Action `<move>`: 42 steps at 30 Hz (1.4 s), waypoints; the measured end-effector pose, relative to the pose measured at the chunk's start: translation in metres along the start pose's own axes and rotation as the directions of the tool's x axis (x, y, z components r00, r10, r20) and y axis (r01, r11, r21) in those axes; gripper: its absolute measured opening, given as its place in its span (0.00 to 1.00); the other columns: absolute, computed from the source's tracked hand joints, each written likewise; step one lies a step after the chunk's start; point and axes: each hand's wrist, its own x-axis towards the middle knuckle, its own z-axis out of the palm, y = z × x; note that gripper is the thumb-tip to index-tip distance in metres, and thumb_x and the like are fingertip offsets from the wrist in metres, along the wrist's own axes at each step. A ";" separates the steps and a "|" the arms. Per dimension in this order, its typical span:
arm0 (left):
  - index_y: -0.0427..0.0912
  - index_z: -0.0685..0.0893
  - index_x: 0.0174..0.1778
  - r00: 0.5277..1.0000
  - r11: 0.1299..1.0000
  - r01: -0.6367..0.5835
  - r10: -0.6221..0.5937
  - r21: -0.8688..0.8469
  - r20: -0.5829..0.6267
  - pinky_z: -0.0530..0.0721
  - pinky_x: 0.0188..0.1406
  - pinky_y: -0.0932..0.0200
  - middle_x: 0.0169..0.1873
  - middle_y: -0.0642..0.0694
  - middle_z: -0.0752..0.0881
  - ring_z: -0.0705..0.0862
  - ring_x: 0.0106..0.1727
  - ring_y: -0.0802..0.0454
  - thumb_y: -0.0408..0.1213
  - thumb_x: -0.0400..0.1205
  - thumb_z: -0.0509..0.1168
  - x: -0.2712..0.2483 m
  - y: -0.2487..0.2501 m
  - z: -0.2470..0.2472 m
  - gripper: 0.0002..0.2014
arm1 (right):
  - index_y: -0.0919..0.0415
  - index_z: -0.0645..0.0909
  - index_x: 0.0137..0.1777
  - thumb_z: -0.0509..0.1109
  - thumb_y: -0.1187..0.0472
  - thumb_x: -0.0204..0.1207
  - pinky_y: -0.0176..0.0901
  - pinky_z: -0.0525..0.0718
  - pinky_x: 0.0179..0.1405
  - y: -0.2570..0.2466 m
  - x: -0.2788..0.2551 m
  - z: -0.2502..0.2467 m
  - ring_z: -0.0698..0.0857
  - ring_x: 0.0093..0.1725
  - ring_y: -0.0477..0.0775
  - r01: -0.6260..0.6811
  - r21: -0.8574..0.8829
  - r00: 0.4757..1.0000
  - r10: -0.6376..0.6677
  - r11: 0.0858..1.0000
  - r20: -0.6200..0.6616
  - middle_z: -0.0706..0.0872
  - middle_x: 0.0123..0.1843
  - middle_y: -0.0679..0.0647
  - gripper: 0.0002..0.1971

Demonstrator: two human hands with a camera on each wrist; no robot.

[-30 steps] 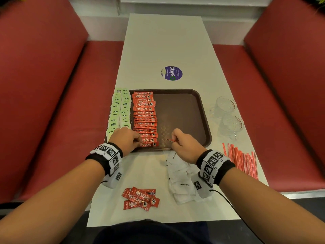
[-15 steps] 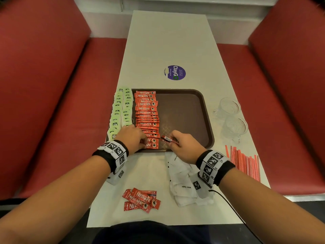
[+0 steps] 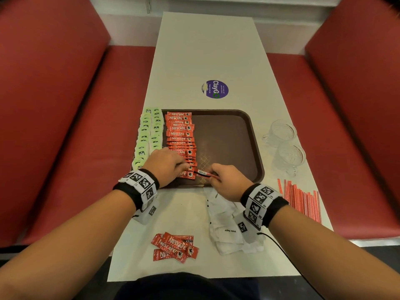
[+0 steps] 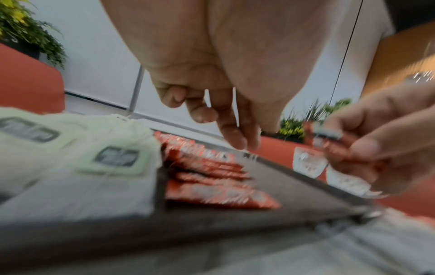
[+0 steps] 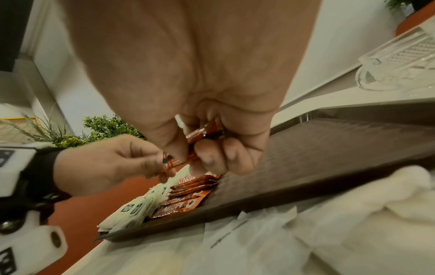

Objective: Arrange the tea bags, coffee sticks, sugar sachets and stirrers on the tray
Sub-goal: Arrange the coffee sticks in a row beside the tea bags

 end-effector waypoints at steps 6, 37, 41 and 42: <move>0.56 0.90 0.51 0.972 0.967 -0.230 0.224 -0.111 -0.066 0.76 0.52 0.53 0.45 0.59 0.88 0.80 0.48 0.55 0.56 0.82 0.66 -0.008 0.021 -0.012 0.12 | 0.50 0.76 0.50 0.65 0.60 0.85 0.40 0.74 0.38 -0.010 0.003 0.001 0.80 0.39 0.46 0.091 0.000 0.996 -0.091 0.996 -0.019 0.81 0.40 0.45 0.04; 0.62 0.88 0.51 0.979 0.975 0.100 -0.132 0.199 0.154 0.68 0.57 0.49 0.46 0.60 0.88 0.74 0.55 0.51 0.57 0.82 0.66 -0.021 -0.017 0.011 0.09 | 0.54 0.82 0.59 0.73 0.50 0.79 0.44 0.83 0.48 -0.030 -0.013 0.046 0.84 0.43 0.47 0.228 -0.122 0.955 -0.197 0.966 0.222 0.88 0.45 0.45 0.13; 0.59 0.86 0.46 0.977 0.971 0.145 -0.171 0.189 0.128 0.69 0.59 0.49 0.40 0.59 0.86 0.76 0.55 0.52 0.56 0.79 0.69 -0.013 -0.015 0.014 0.08 | 0.55 0.82 0.62 0.73 0.46 0.78 0.47 0.83 0.51 -0.041 -0.017 0.064 0.82 0.47 0.50 0.271 -0.217 0.918 -0.185 0.938 0.350 0.88 0.50 0.48 0.18; 0.59 0.85 0.45 0.976 0.969 0.151 -0.177 0.195 0.123 0.69 0.59 0.49 0.39 0.59 0.86 0.76 0.56 0.52 0.57 0.79 0.69 -0.011 -0.015 0.014 0.08 | 0.55 0.81 0.62 0.73 0.45 0.78 0.47 0.83 0.51 -0.044 -0.018 0.067 0.81 0.47 0.51 0.276 -0.234 0.913 -0.179 0.932 0.367 0.87 0.51 0.49 0.19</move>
